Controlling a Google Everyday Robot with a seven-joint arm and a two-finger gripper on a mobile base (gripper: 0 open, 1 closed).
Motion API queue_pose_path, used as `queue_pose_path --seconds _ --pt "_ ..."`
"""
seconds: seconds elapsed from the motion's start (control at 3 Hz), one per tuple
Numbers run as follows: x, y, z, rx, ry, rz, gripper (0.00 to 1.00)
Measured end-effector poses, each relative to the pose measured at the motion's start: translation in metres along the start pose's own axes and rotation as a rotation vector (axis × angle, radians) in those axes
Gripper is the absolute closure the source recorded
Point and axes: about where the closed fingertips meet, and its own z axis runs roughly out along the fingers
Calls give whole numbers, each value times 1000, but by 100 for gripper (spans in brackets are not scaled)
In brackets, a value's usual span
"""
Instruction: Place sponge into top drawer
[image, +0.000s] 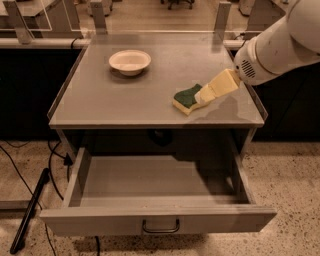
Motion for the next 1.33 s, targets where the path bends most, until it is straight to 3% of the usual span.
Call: queue_pose_path --seconds 1.33 --pt "-13 -4 71 -72 29 17 0"
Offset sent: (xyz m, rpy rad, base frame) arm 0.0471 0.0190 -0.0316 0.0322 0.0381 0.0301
